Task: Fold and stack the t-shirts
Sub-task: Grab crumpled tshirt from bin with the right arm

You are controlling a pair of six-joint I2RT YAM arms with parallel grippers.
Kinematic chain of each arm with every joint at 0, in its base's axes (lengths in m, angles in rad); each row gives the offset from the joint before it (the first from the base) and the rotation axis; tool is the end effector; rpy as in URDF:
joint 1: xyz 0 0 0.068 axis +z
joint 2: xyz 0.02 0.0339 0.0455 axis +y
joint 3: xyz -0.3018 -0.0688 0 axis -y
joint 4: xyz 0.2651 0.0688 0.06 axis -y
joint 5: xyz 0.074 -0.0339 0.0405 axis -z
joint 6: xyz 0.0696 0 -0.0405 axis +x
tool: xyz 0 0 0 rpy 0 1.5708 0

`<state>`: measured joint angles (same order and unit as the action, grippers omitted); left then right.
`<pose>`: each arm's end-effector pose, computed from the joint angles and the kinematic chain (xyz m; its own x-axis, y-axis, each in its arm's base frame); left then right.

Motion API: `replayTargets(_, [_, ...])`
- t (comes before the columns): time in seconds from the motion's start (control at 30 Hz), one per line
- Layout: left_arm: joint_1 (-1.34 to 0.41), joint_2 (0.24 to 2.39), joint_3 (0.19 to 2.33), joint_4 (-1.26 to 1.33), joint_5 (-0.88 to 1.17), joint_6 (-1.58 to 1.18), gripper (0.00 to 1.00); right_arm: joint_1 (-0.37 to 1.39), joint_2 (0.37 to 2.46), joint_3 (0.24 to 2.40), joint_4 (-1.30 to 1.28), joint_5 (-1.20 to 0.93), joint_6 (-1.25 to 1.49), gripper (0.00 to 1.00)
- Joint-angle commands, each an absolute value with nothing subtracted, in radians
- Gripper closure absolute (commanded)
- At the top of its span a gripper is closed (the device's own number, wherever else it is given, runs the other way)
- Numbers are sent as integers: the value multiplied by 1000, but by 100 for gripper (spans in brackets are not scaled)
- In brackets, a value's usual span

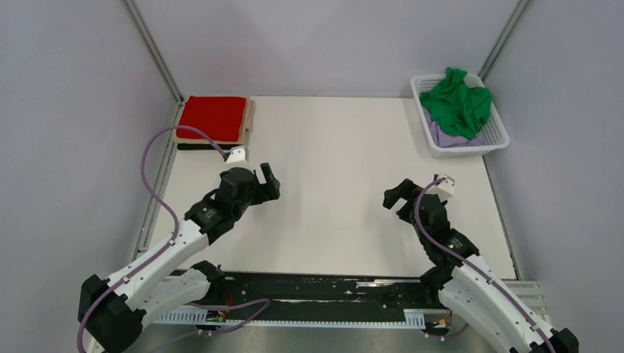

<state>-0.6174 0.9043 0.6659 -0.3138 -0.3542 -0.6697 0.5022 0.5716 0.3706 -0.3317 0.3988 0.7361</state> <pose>0.1964 -0.1099 0.2734 -0.5229 -0.3428 -0.7804 -0.0286 0.9221 -0.3858 0.1505 0.0518 0.2125 -0.4309 0.4693 -0.7708 0.1874 0.8821 0.4322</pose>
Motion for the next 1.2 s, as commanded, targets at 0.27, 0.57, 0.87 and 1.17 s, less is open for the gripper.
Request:
replayTargets(0.27, [-615, 939, 671, -283, -383, -693, 0, 193, 947, 857, -190, 391, 516, 0])
replayTargets(0.57, [-615, 935, 660, -277, -390, -696, 0, -217, 1532, 1355, -241, 198, 457, 0])
replayTargets(0.87, [-615, 1001, 677, -257, -417, -685, 0, -326, 2056, 1843, -282, 178, 360, 1])
replayTargets(1.17, [-615, 1139, 770, -286, -486, -679, 0, -343, 2455, 2200, -300, 127, 319, 8])
